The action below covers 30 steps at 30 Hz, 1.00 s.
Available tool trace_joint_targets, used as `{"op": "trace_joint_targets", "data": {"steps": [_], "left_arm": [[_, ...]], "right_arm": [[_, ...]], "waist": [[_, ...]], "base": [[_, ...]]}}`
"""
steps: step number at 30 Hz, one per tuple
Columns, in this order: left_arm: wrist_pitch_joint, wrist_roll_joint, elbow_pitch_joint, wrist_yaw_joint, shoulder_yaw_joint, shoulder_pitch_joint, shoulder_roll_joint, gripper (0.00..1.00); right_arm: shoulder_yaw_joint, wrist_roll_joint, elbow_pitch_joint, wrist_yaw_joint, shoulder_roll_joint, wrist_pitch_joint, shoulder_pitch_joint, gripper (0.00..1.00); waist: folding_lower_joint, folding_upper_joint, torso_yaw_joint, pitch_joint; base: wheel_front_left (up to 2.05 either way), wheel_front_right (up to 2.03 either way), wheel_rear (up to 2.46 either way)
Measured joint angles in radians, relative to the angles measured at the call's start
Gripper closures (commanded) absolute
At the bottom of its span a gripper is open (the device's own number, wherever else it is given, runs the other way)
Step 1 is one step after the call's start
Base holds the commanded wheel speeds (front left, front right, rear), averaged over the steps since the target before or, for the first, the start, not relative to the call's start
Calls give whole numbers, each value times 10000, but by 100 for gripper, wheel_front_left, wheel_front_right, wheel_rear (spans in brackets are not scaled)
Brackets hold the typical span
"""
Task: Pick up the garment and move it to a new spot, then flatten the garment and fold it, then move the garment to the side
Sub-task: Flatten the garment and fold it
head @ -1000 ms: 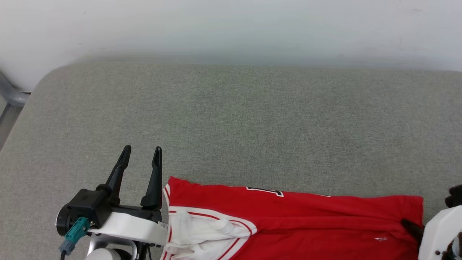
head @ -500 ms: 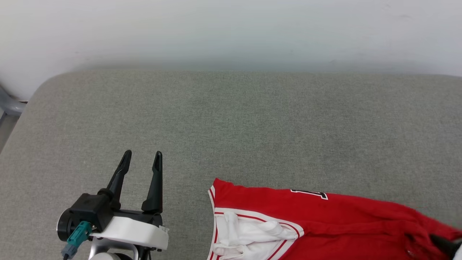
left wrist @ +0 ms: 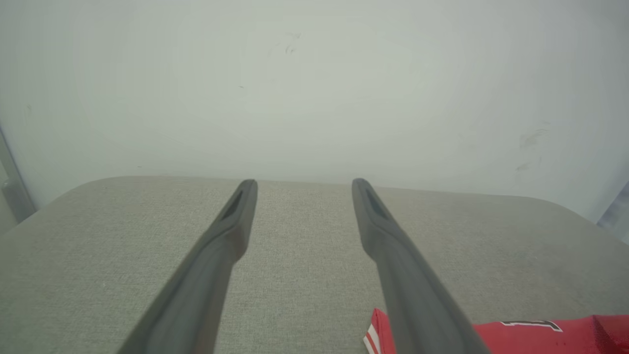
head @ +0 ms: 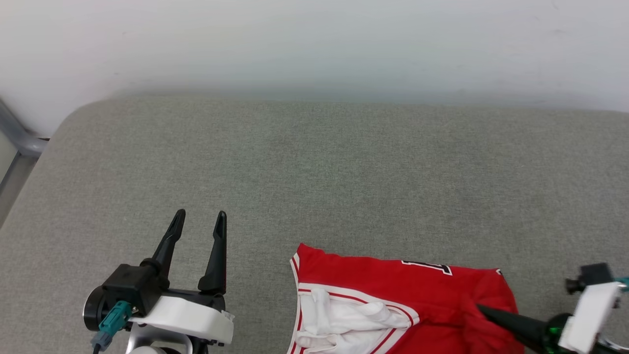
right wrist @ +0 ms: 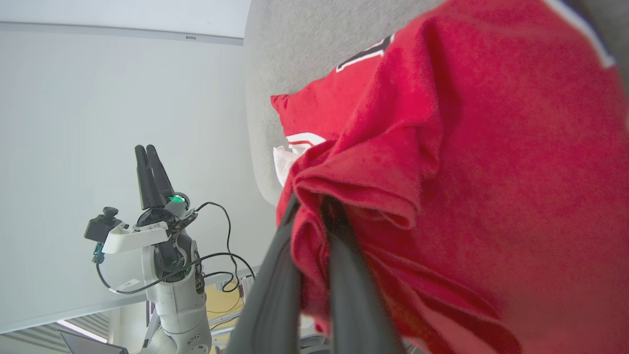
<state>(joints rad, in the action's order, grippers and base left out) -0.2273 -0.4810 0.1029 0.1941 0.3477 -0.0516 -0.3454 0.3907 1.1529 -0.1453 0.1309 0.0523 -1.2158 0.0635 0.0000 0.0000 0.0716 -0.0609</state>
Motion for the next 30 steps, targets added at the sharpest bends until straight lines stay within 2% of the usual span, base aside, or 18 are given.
{"op": "trace_joint_targets", "data": {"steps": [10, 15, 18, 21, 22, 23, 24, 30], "left_arm": [[44, -15, 38, 6, 65, -234, 21, 0], [10, -48, 12, -19, 67, -476, 84, 0], [-48, -56, -50, -65, 63, -583, 121, 0], [-94, -56, -148, -90, 61, -616, 174, 0], [-109, -56, -182, -90, 59, -643, 188, 0], [-134, -54, -205, -92, 52, -672, 199, 0], [-140, -52, -228, -92, 46, -698, 215, 0], [-215, -25, -384, -94, 12, -726, 263, 0]], "right_arm": [[-3511, 1806, -522, 0, -4, 1973, 693, 100], [-4857, 1733, -932, 0, -15, 2872, 1265, 100], [-5244, 1135, -1340, 0, -17, 3358, 1461, 100], [-5551, 1135, -1636, 0, -12, 3618, 1579, 100], [-5655, 1147, -1722, 0, -12, 3672, 1603, 90], [-5745, 1149, -1779, 0, -13, 3741, 1614, 58], [-5823, 1166, -1801, 0, -15, 3814, 1620, 0], [-6224, 1459, -1584, 0, -15, 3983, 1666, 0]], "waist": [[0, 0, 336, -404], [0, 0, 531, -757], [0, 0, 643, -971], [1, 0, 734, -1145], [1, 0, 756, -1190], [1, 0, 769, -1224], [1, 0, 774, -1249], [0, 0, 685, -1195]], "base": [[0, 0, 0], [0, 0, 0], [0, 0, 0], [0, 0, 0], [0, 0, 0], [0, 0, 0], [0, 0, 0], [0, 0, 0]]}}
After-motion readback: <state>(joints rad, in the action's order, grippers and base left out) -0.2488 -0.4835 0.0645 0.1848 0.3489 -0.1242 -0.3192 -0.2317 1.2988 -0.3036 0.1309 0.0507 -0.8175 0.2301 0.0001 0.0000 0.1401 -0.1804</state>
